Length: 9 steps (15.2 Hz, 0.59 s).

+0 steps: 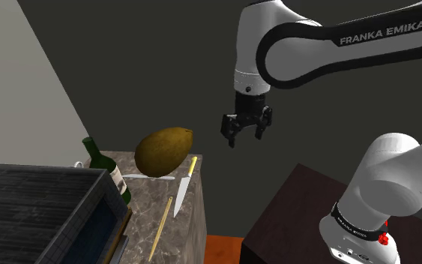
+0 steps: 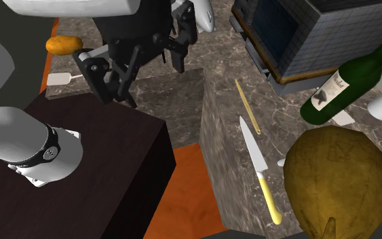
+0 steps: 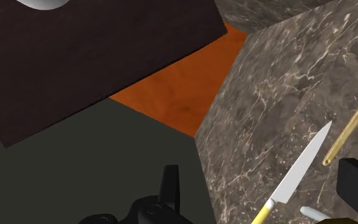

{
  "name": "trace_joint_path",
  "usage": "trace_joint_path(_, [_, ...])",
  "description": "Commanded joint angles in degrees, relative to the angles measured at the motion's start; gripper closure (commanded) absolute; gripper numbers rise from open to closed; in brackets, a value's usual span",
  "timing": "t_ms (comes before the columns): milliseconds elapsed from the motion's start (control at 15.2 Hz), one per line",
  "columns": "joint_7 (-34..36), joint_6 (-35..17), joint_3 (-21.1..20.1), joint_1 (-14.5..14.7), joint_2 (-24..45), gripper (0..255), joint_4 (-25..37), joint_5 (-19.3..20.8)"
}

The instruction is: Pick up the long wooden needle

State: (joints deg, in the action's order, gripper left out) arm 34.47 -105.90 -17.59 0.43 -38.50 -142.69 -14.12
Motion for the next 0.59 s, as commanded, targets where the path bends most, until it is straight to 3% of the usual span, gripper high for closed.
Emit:
trace_joint_path(0, [4.15, -2.92, -3.09, -0.12, 3.0, 0, 0.27, -1.0])
trace_joint_path(528, [21.06, -14.41, -14.92, -2.75, 18.92, 0, 4.55, 0.11])
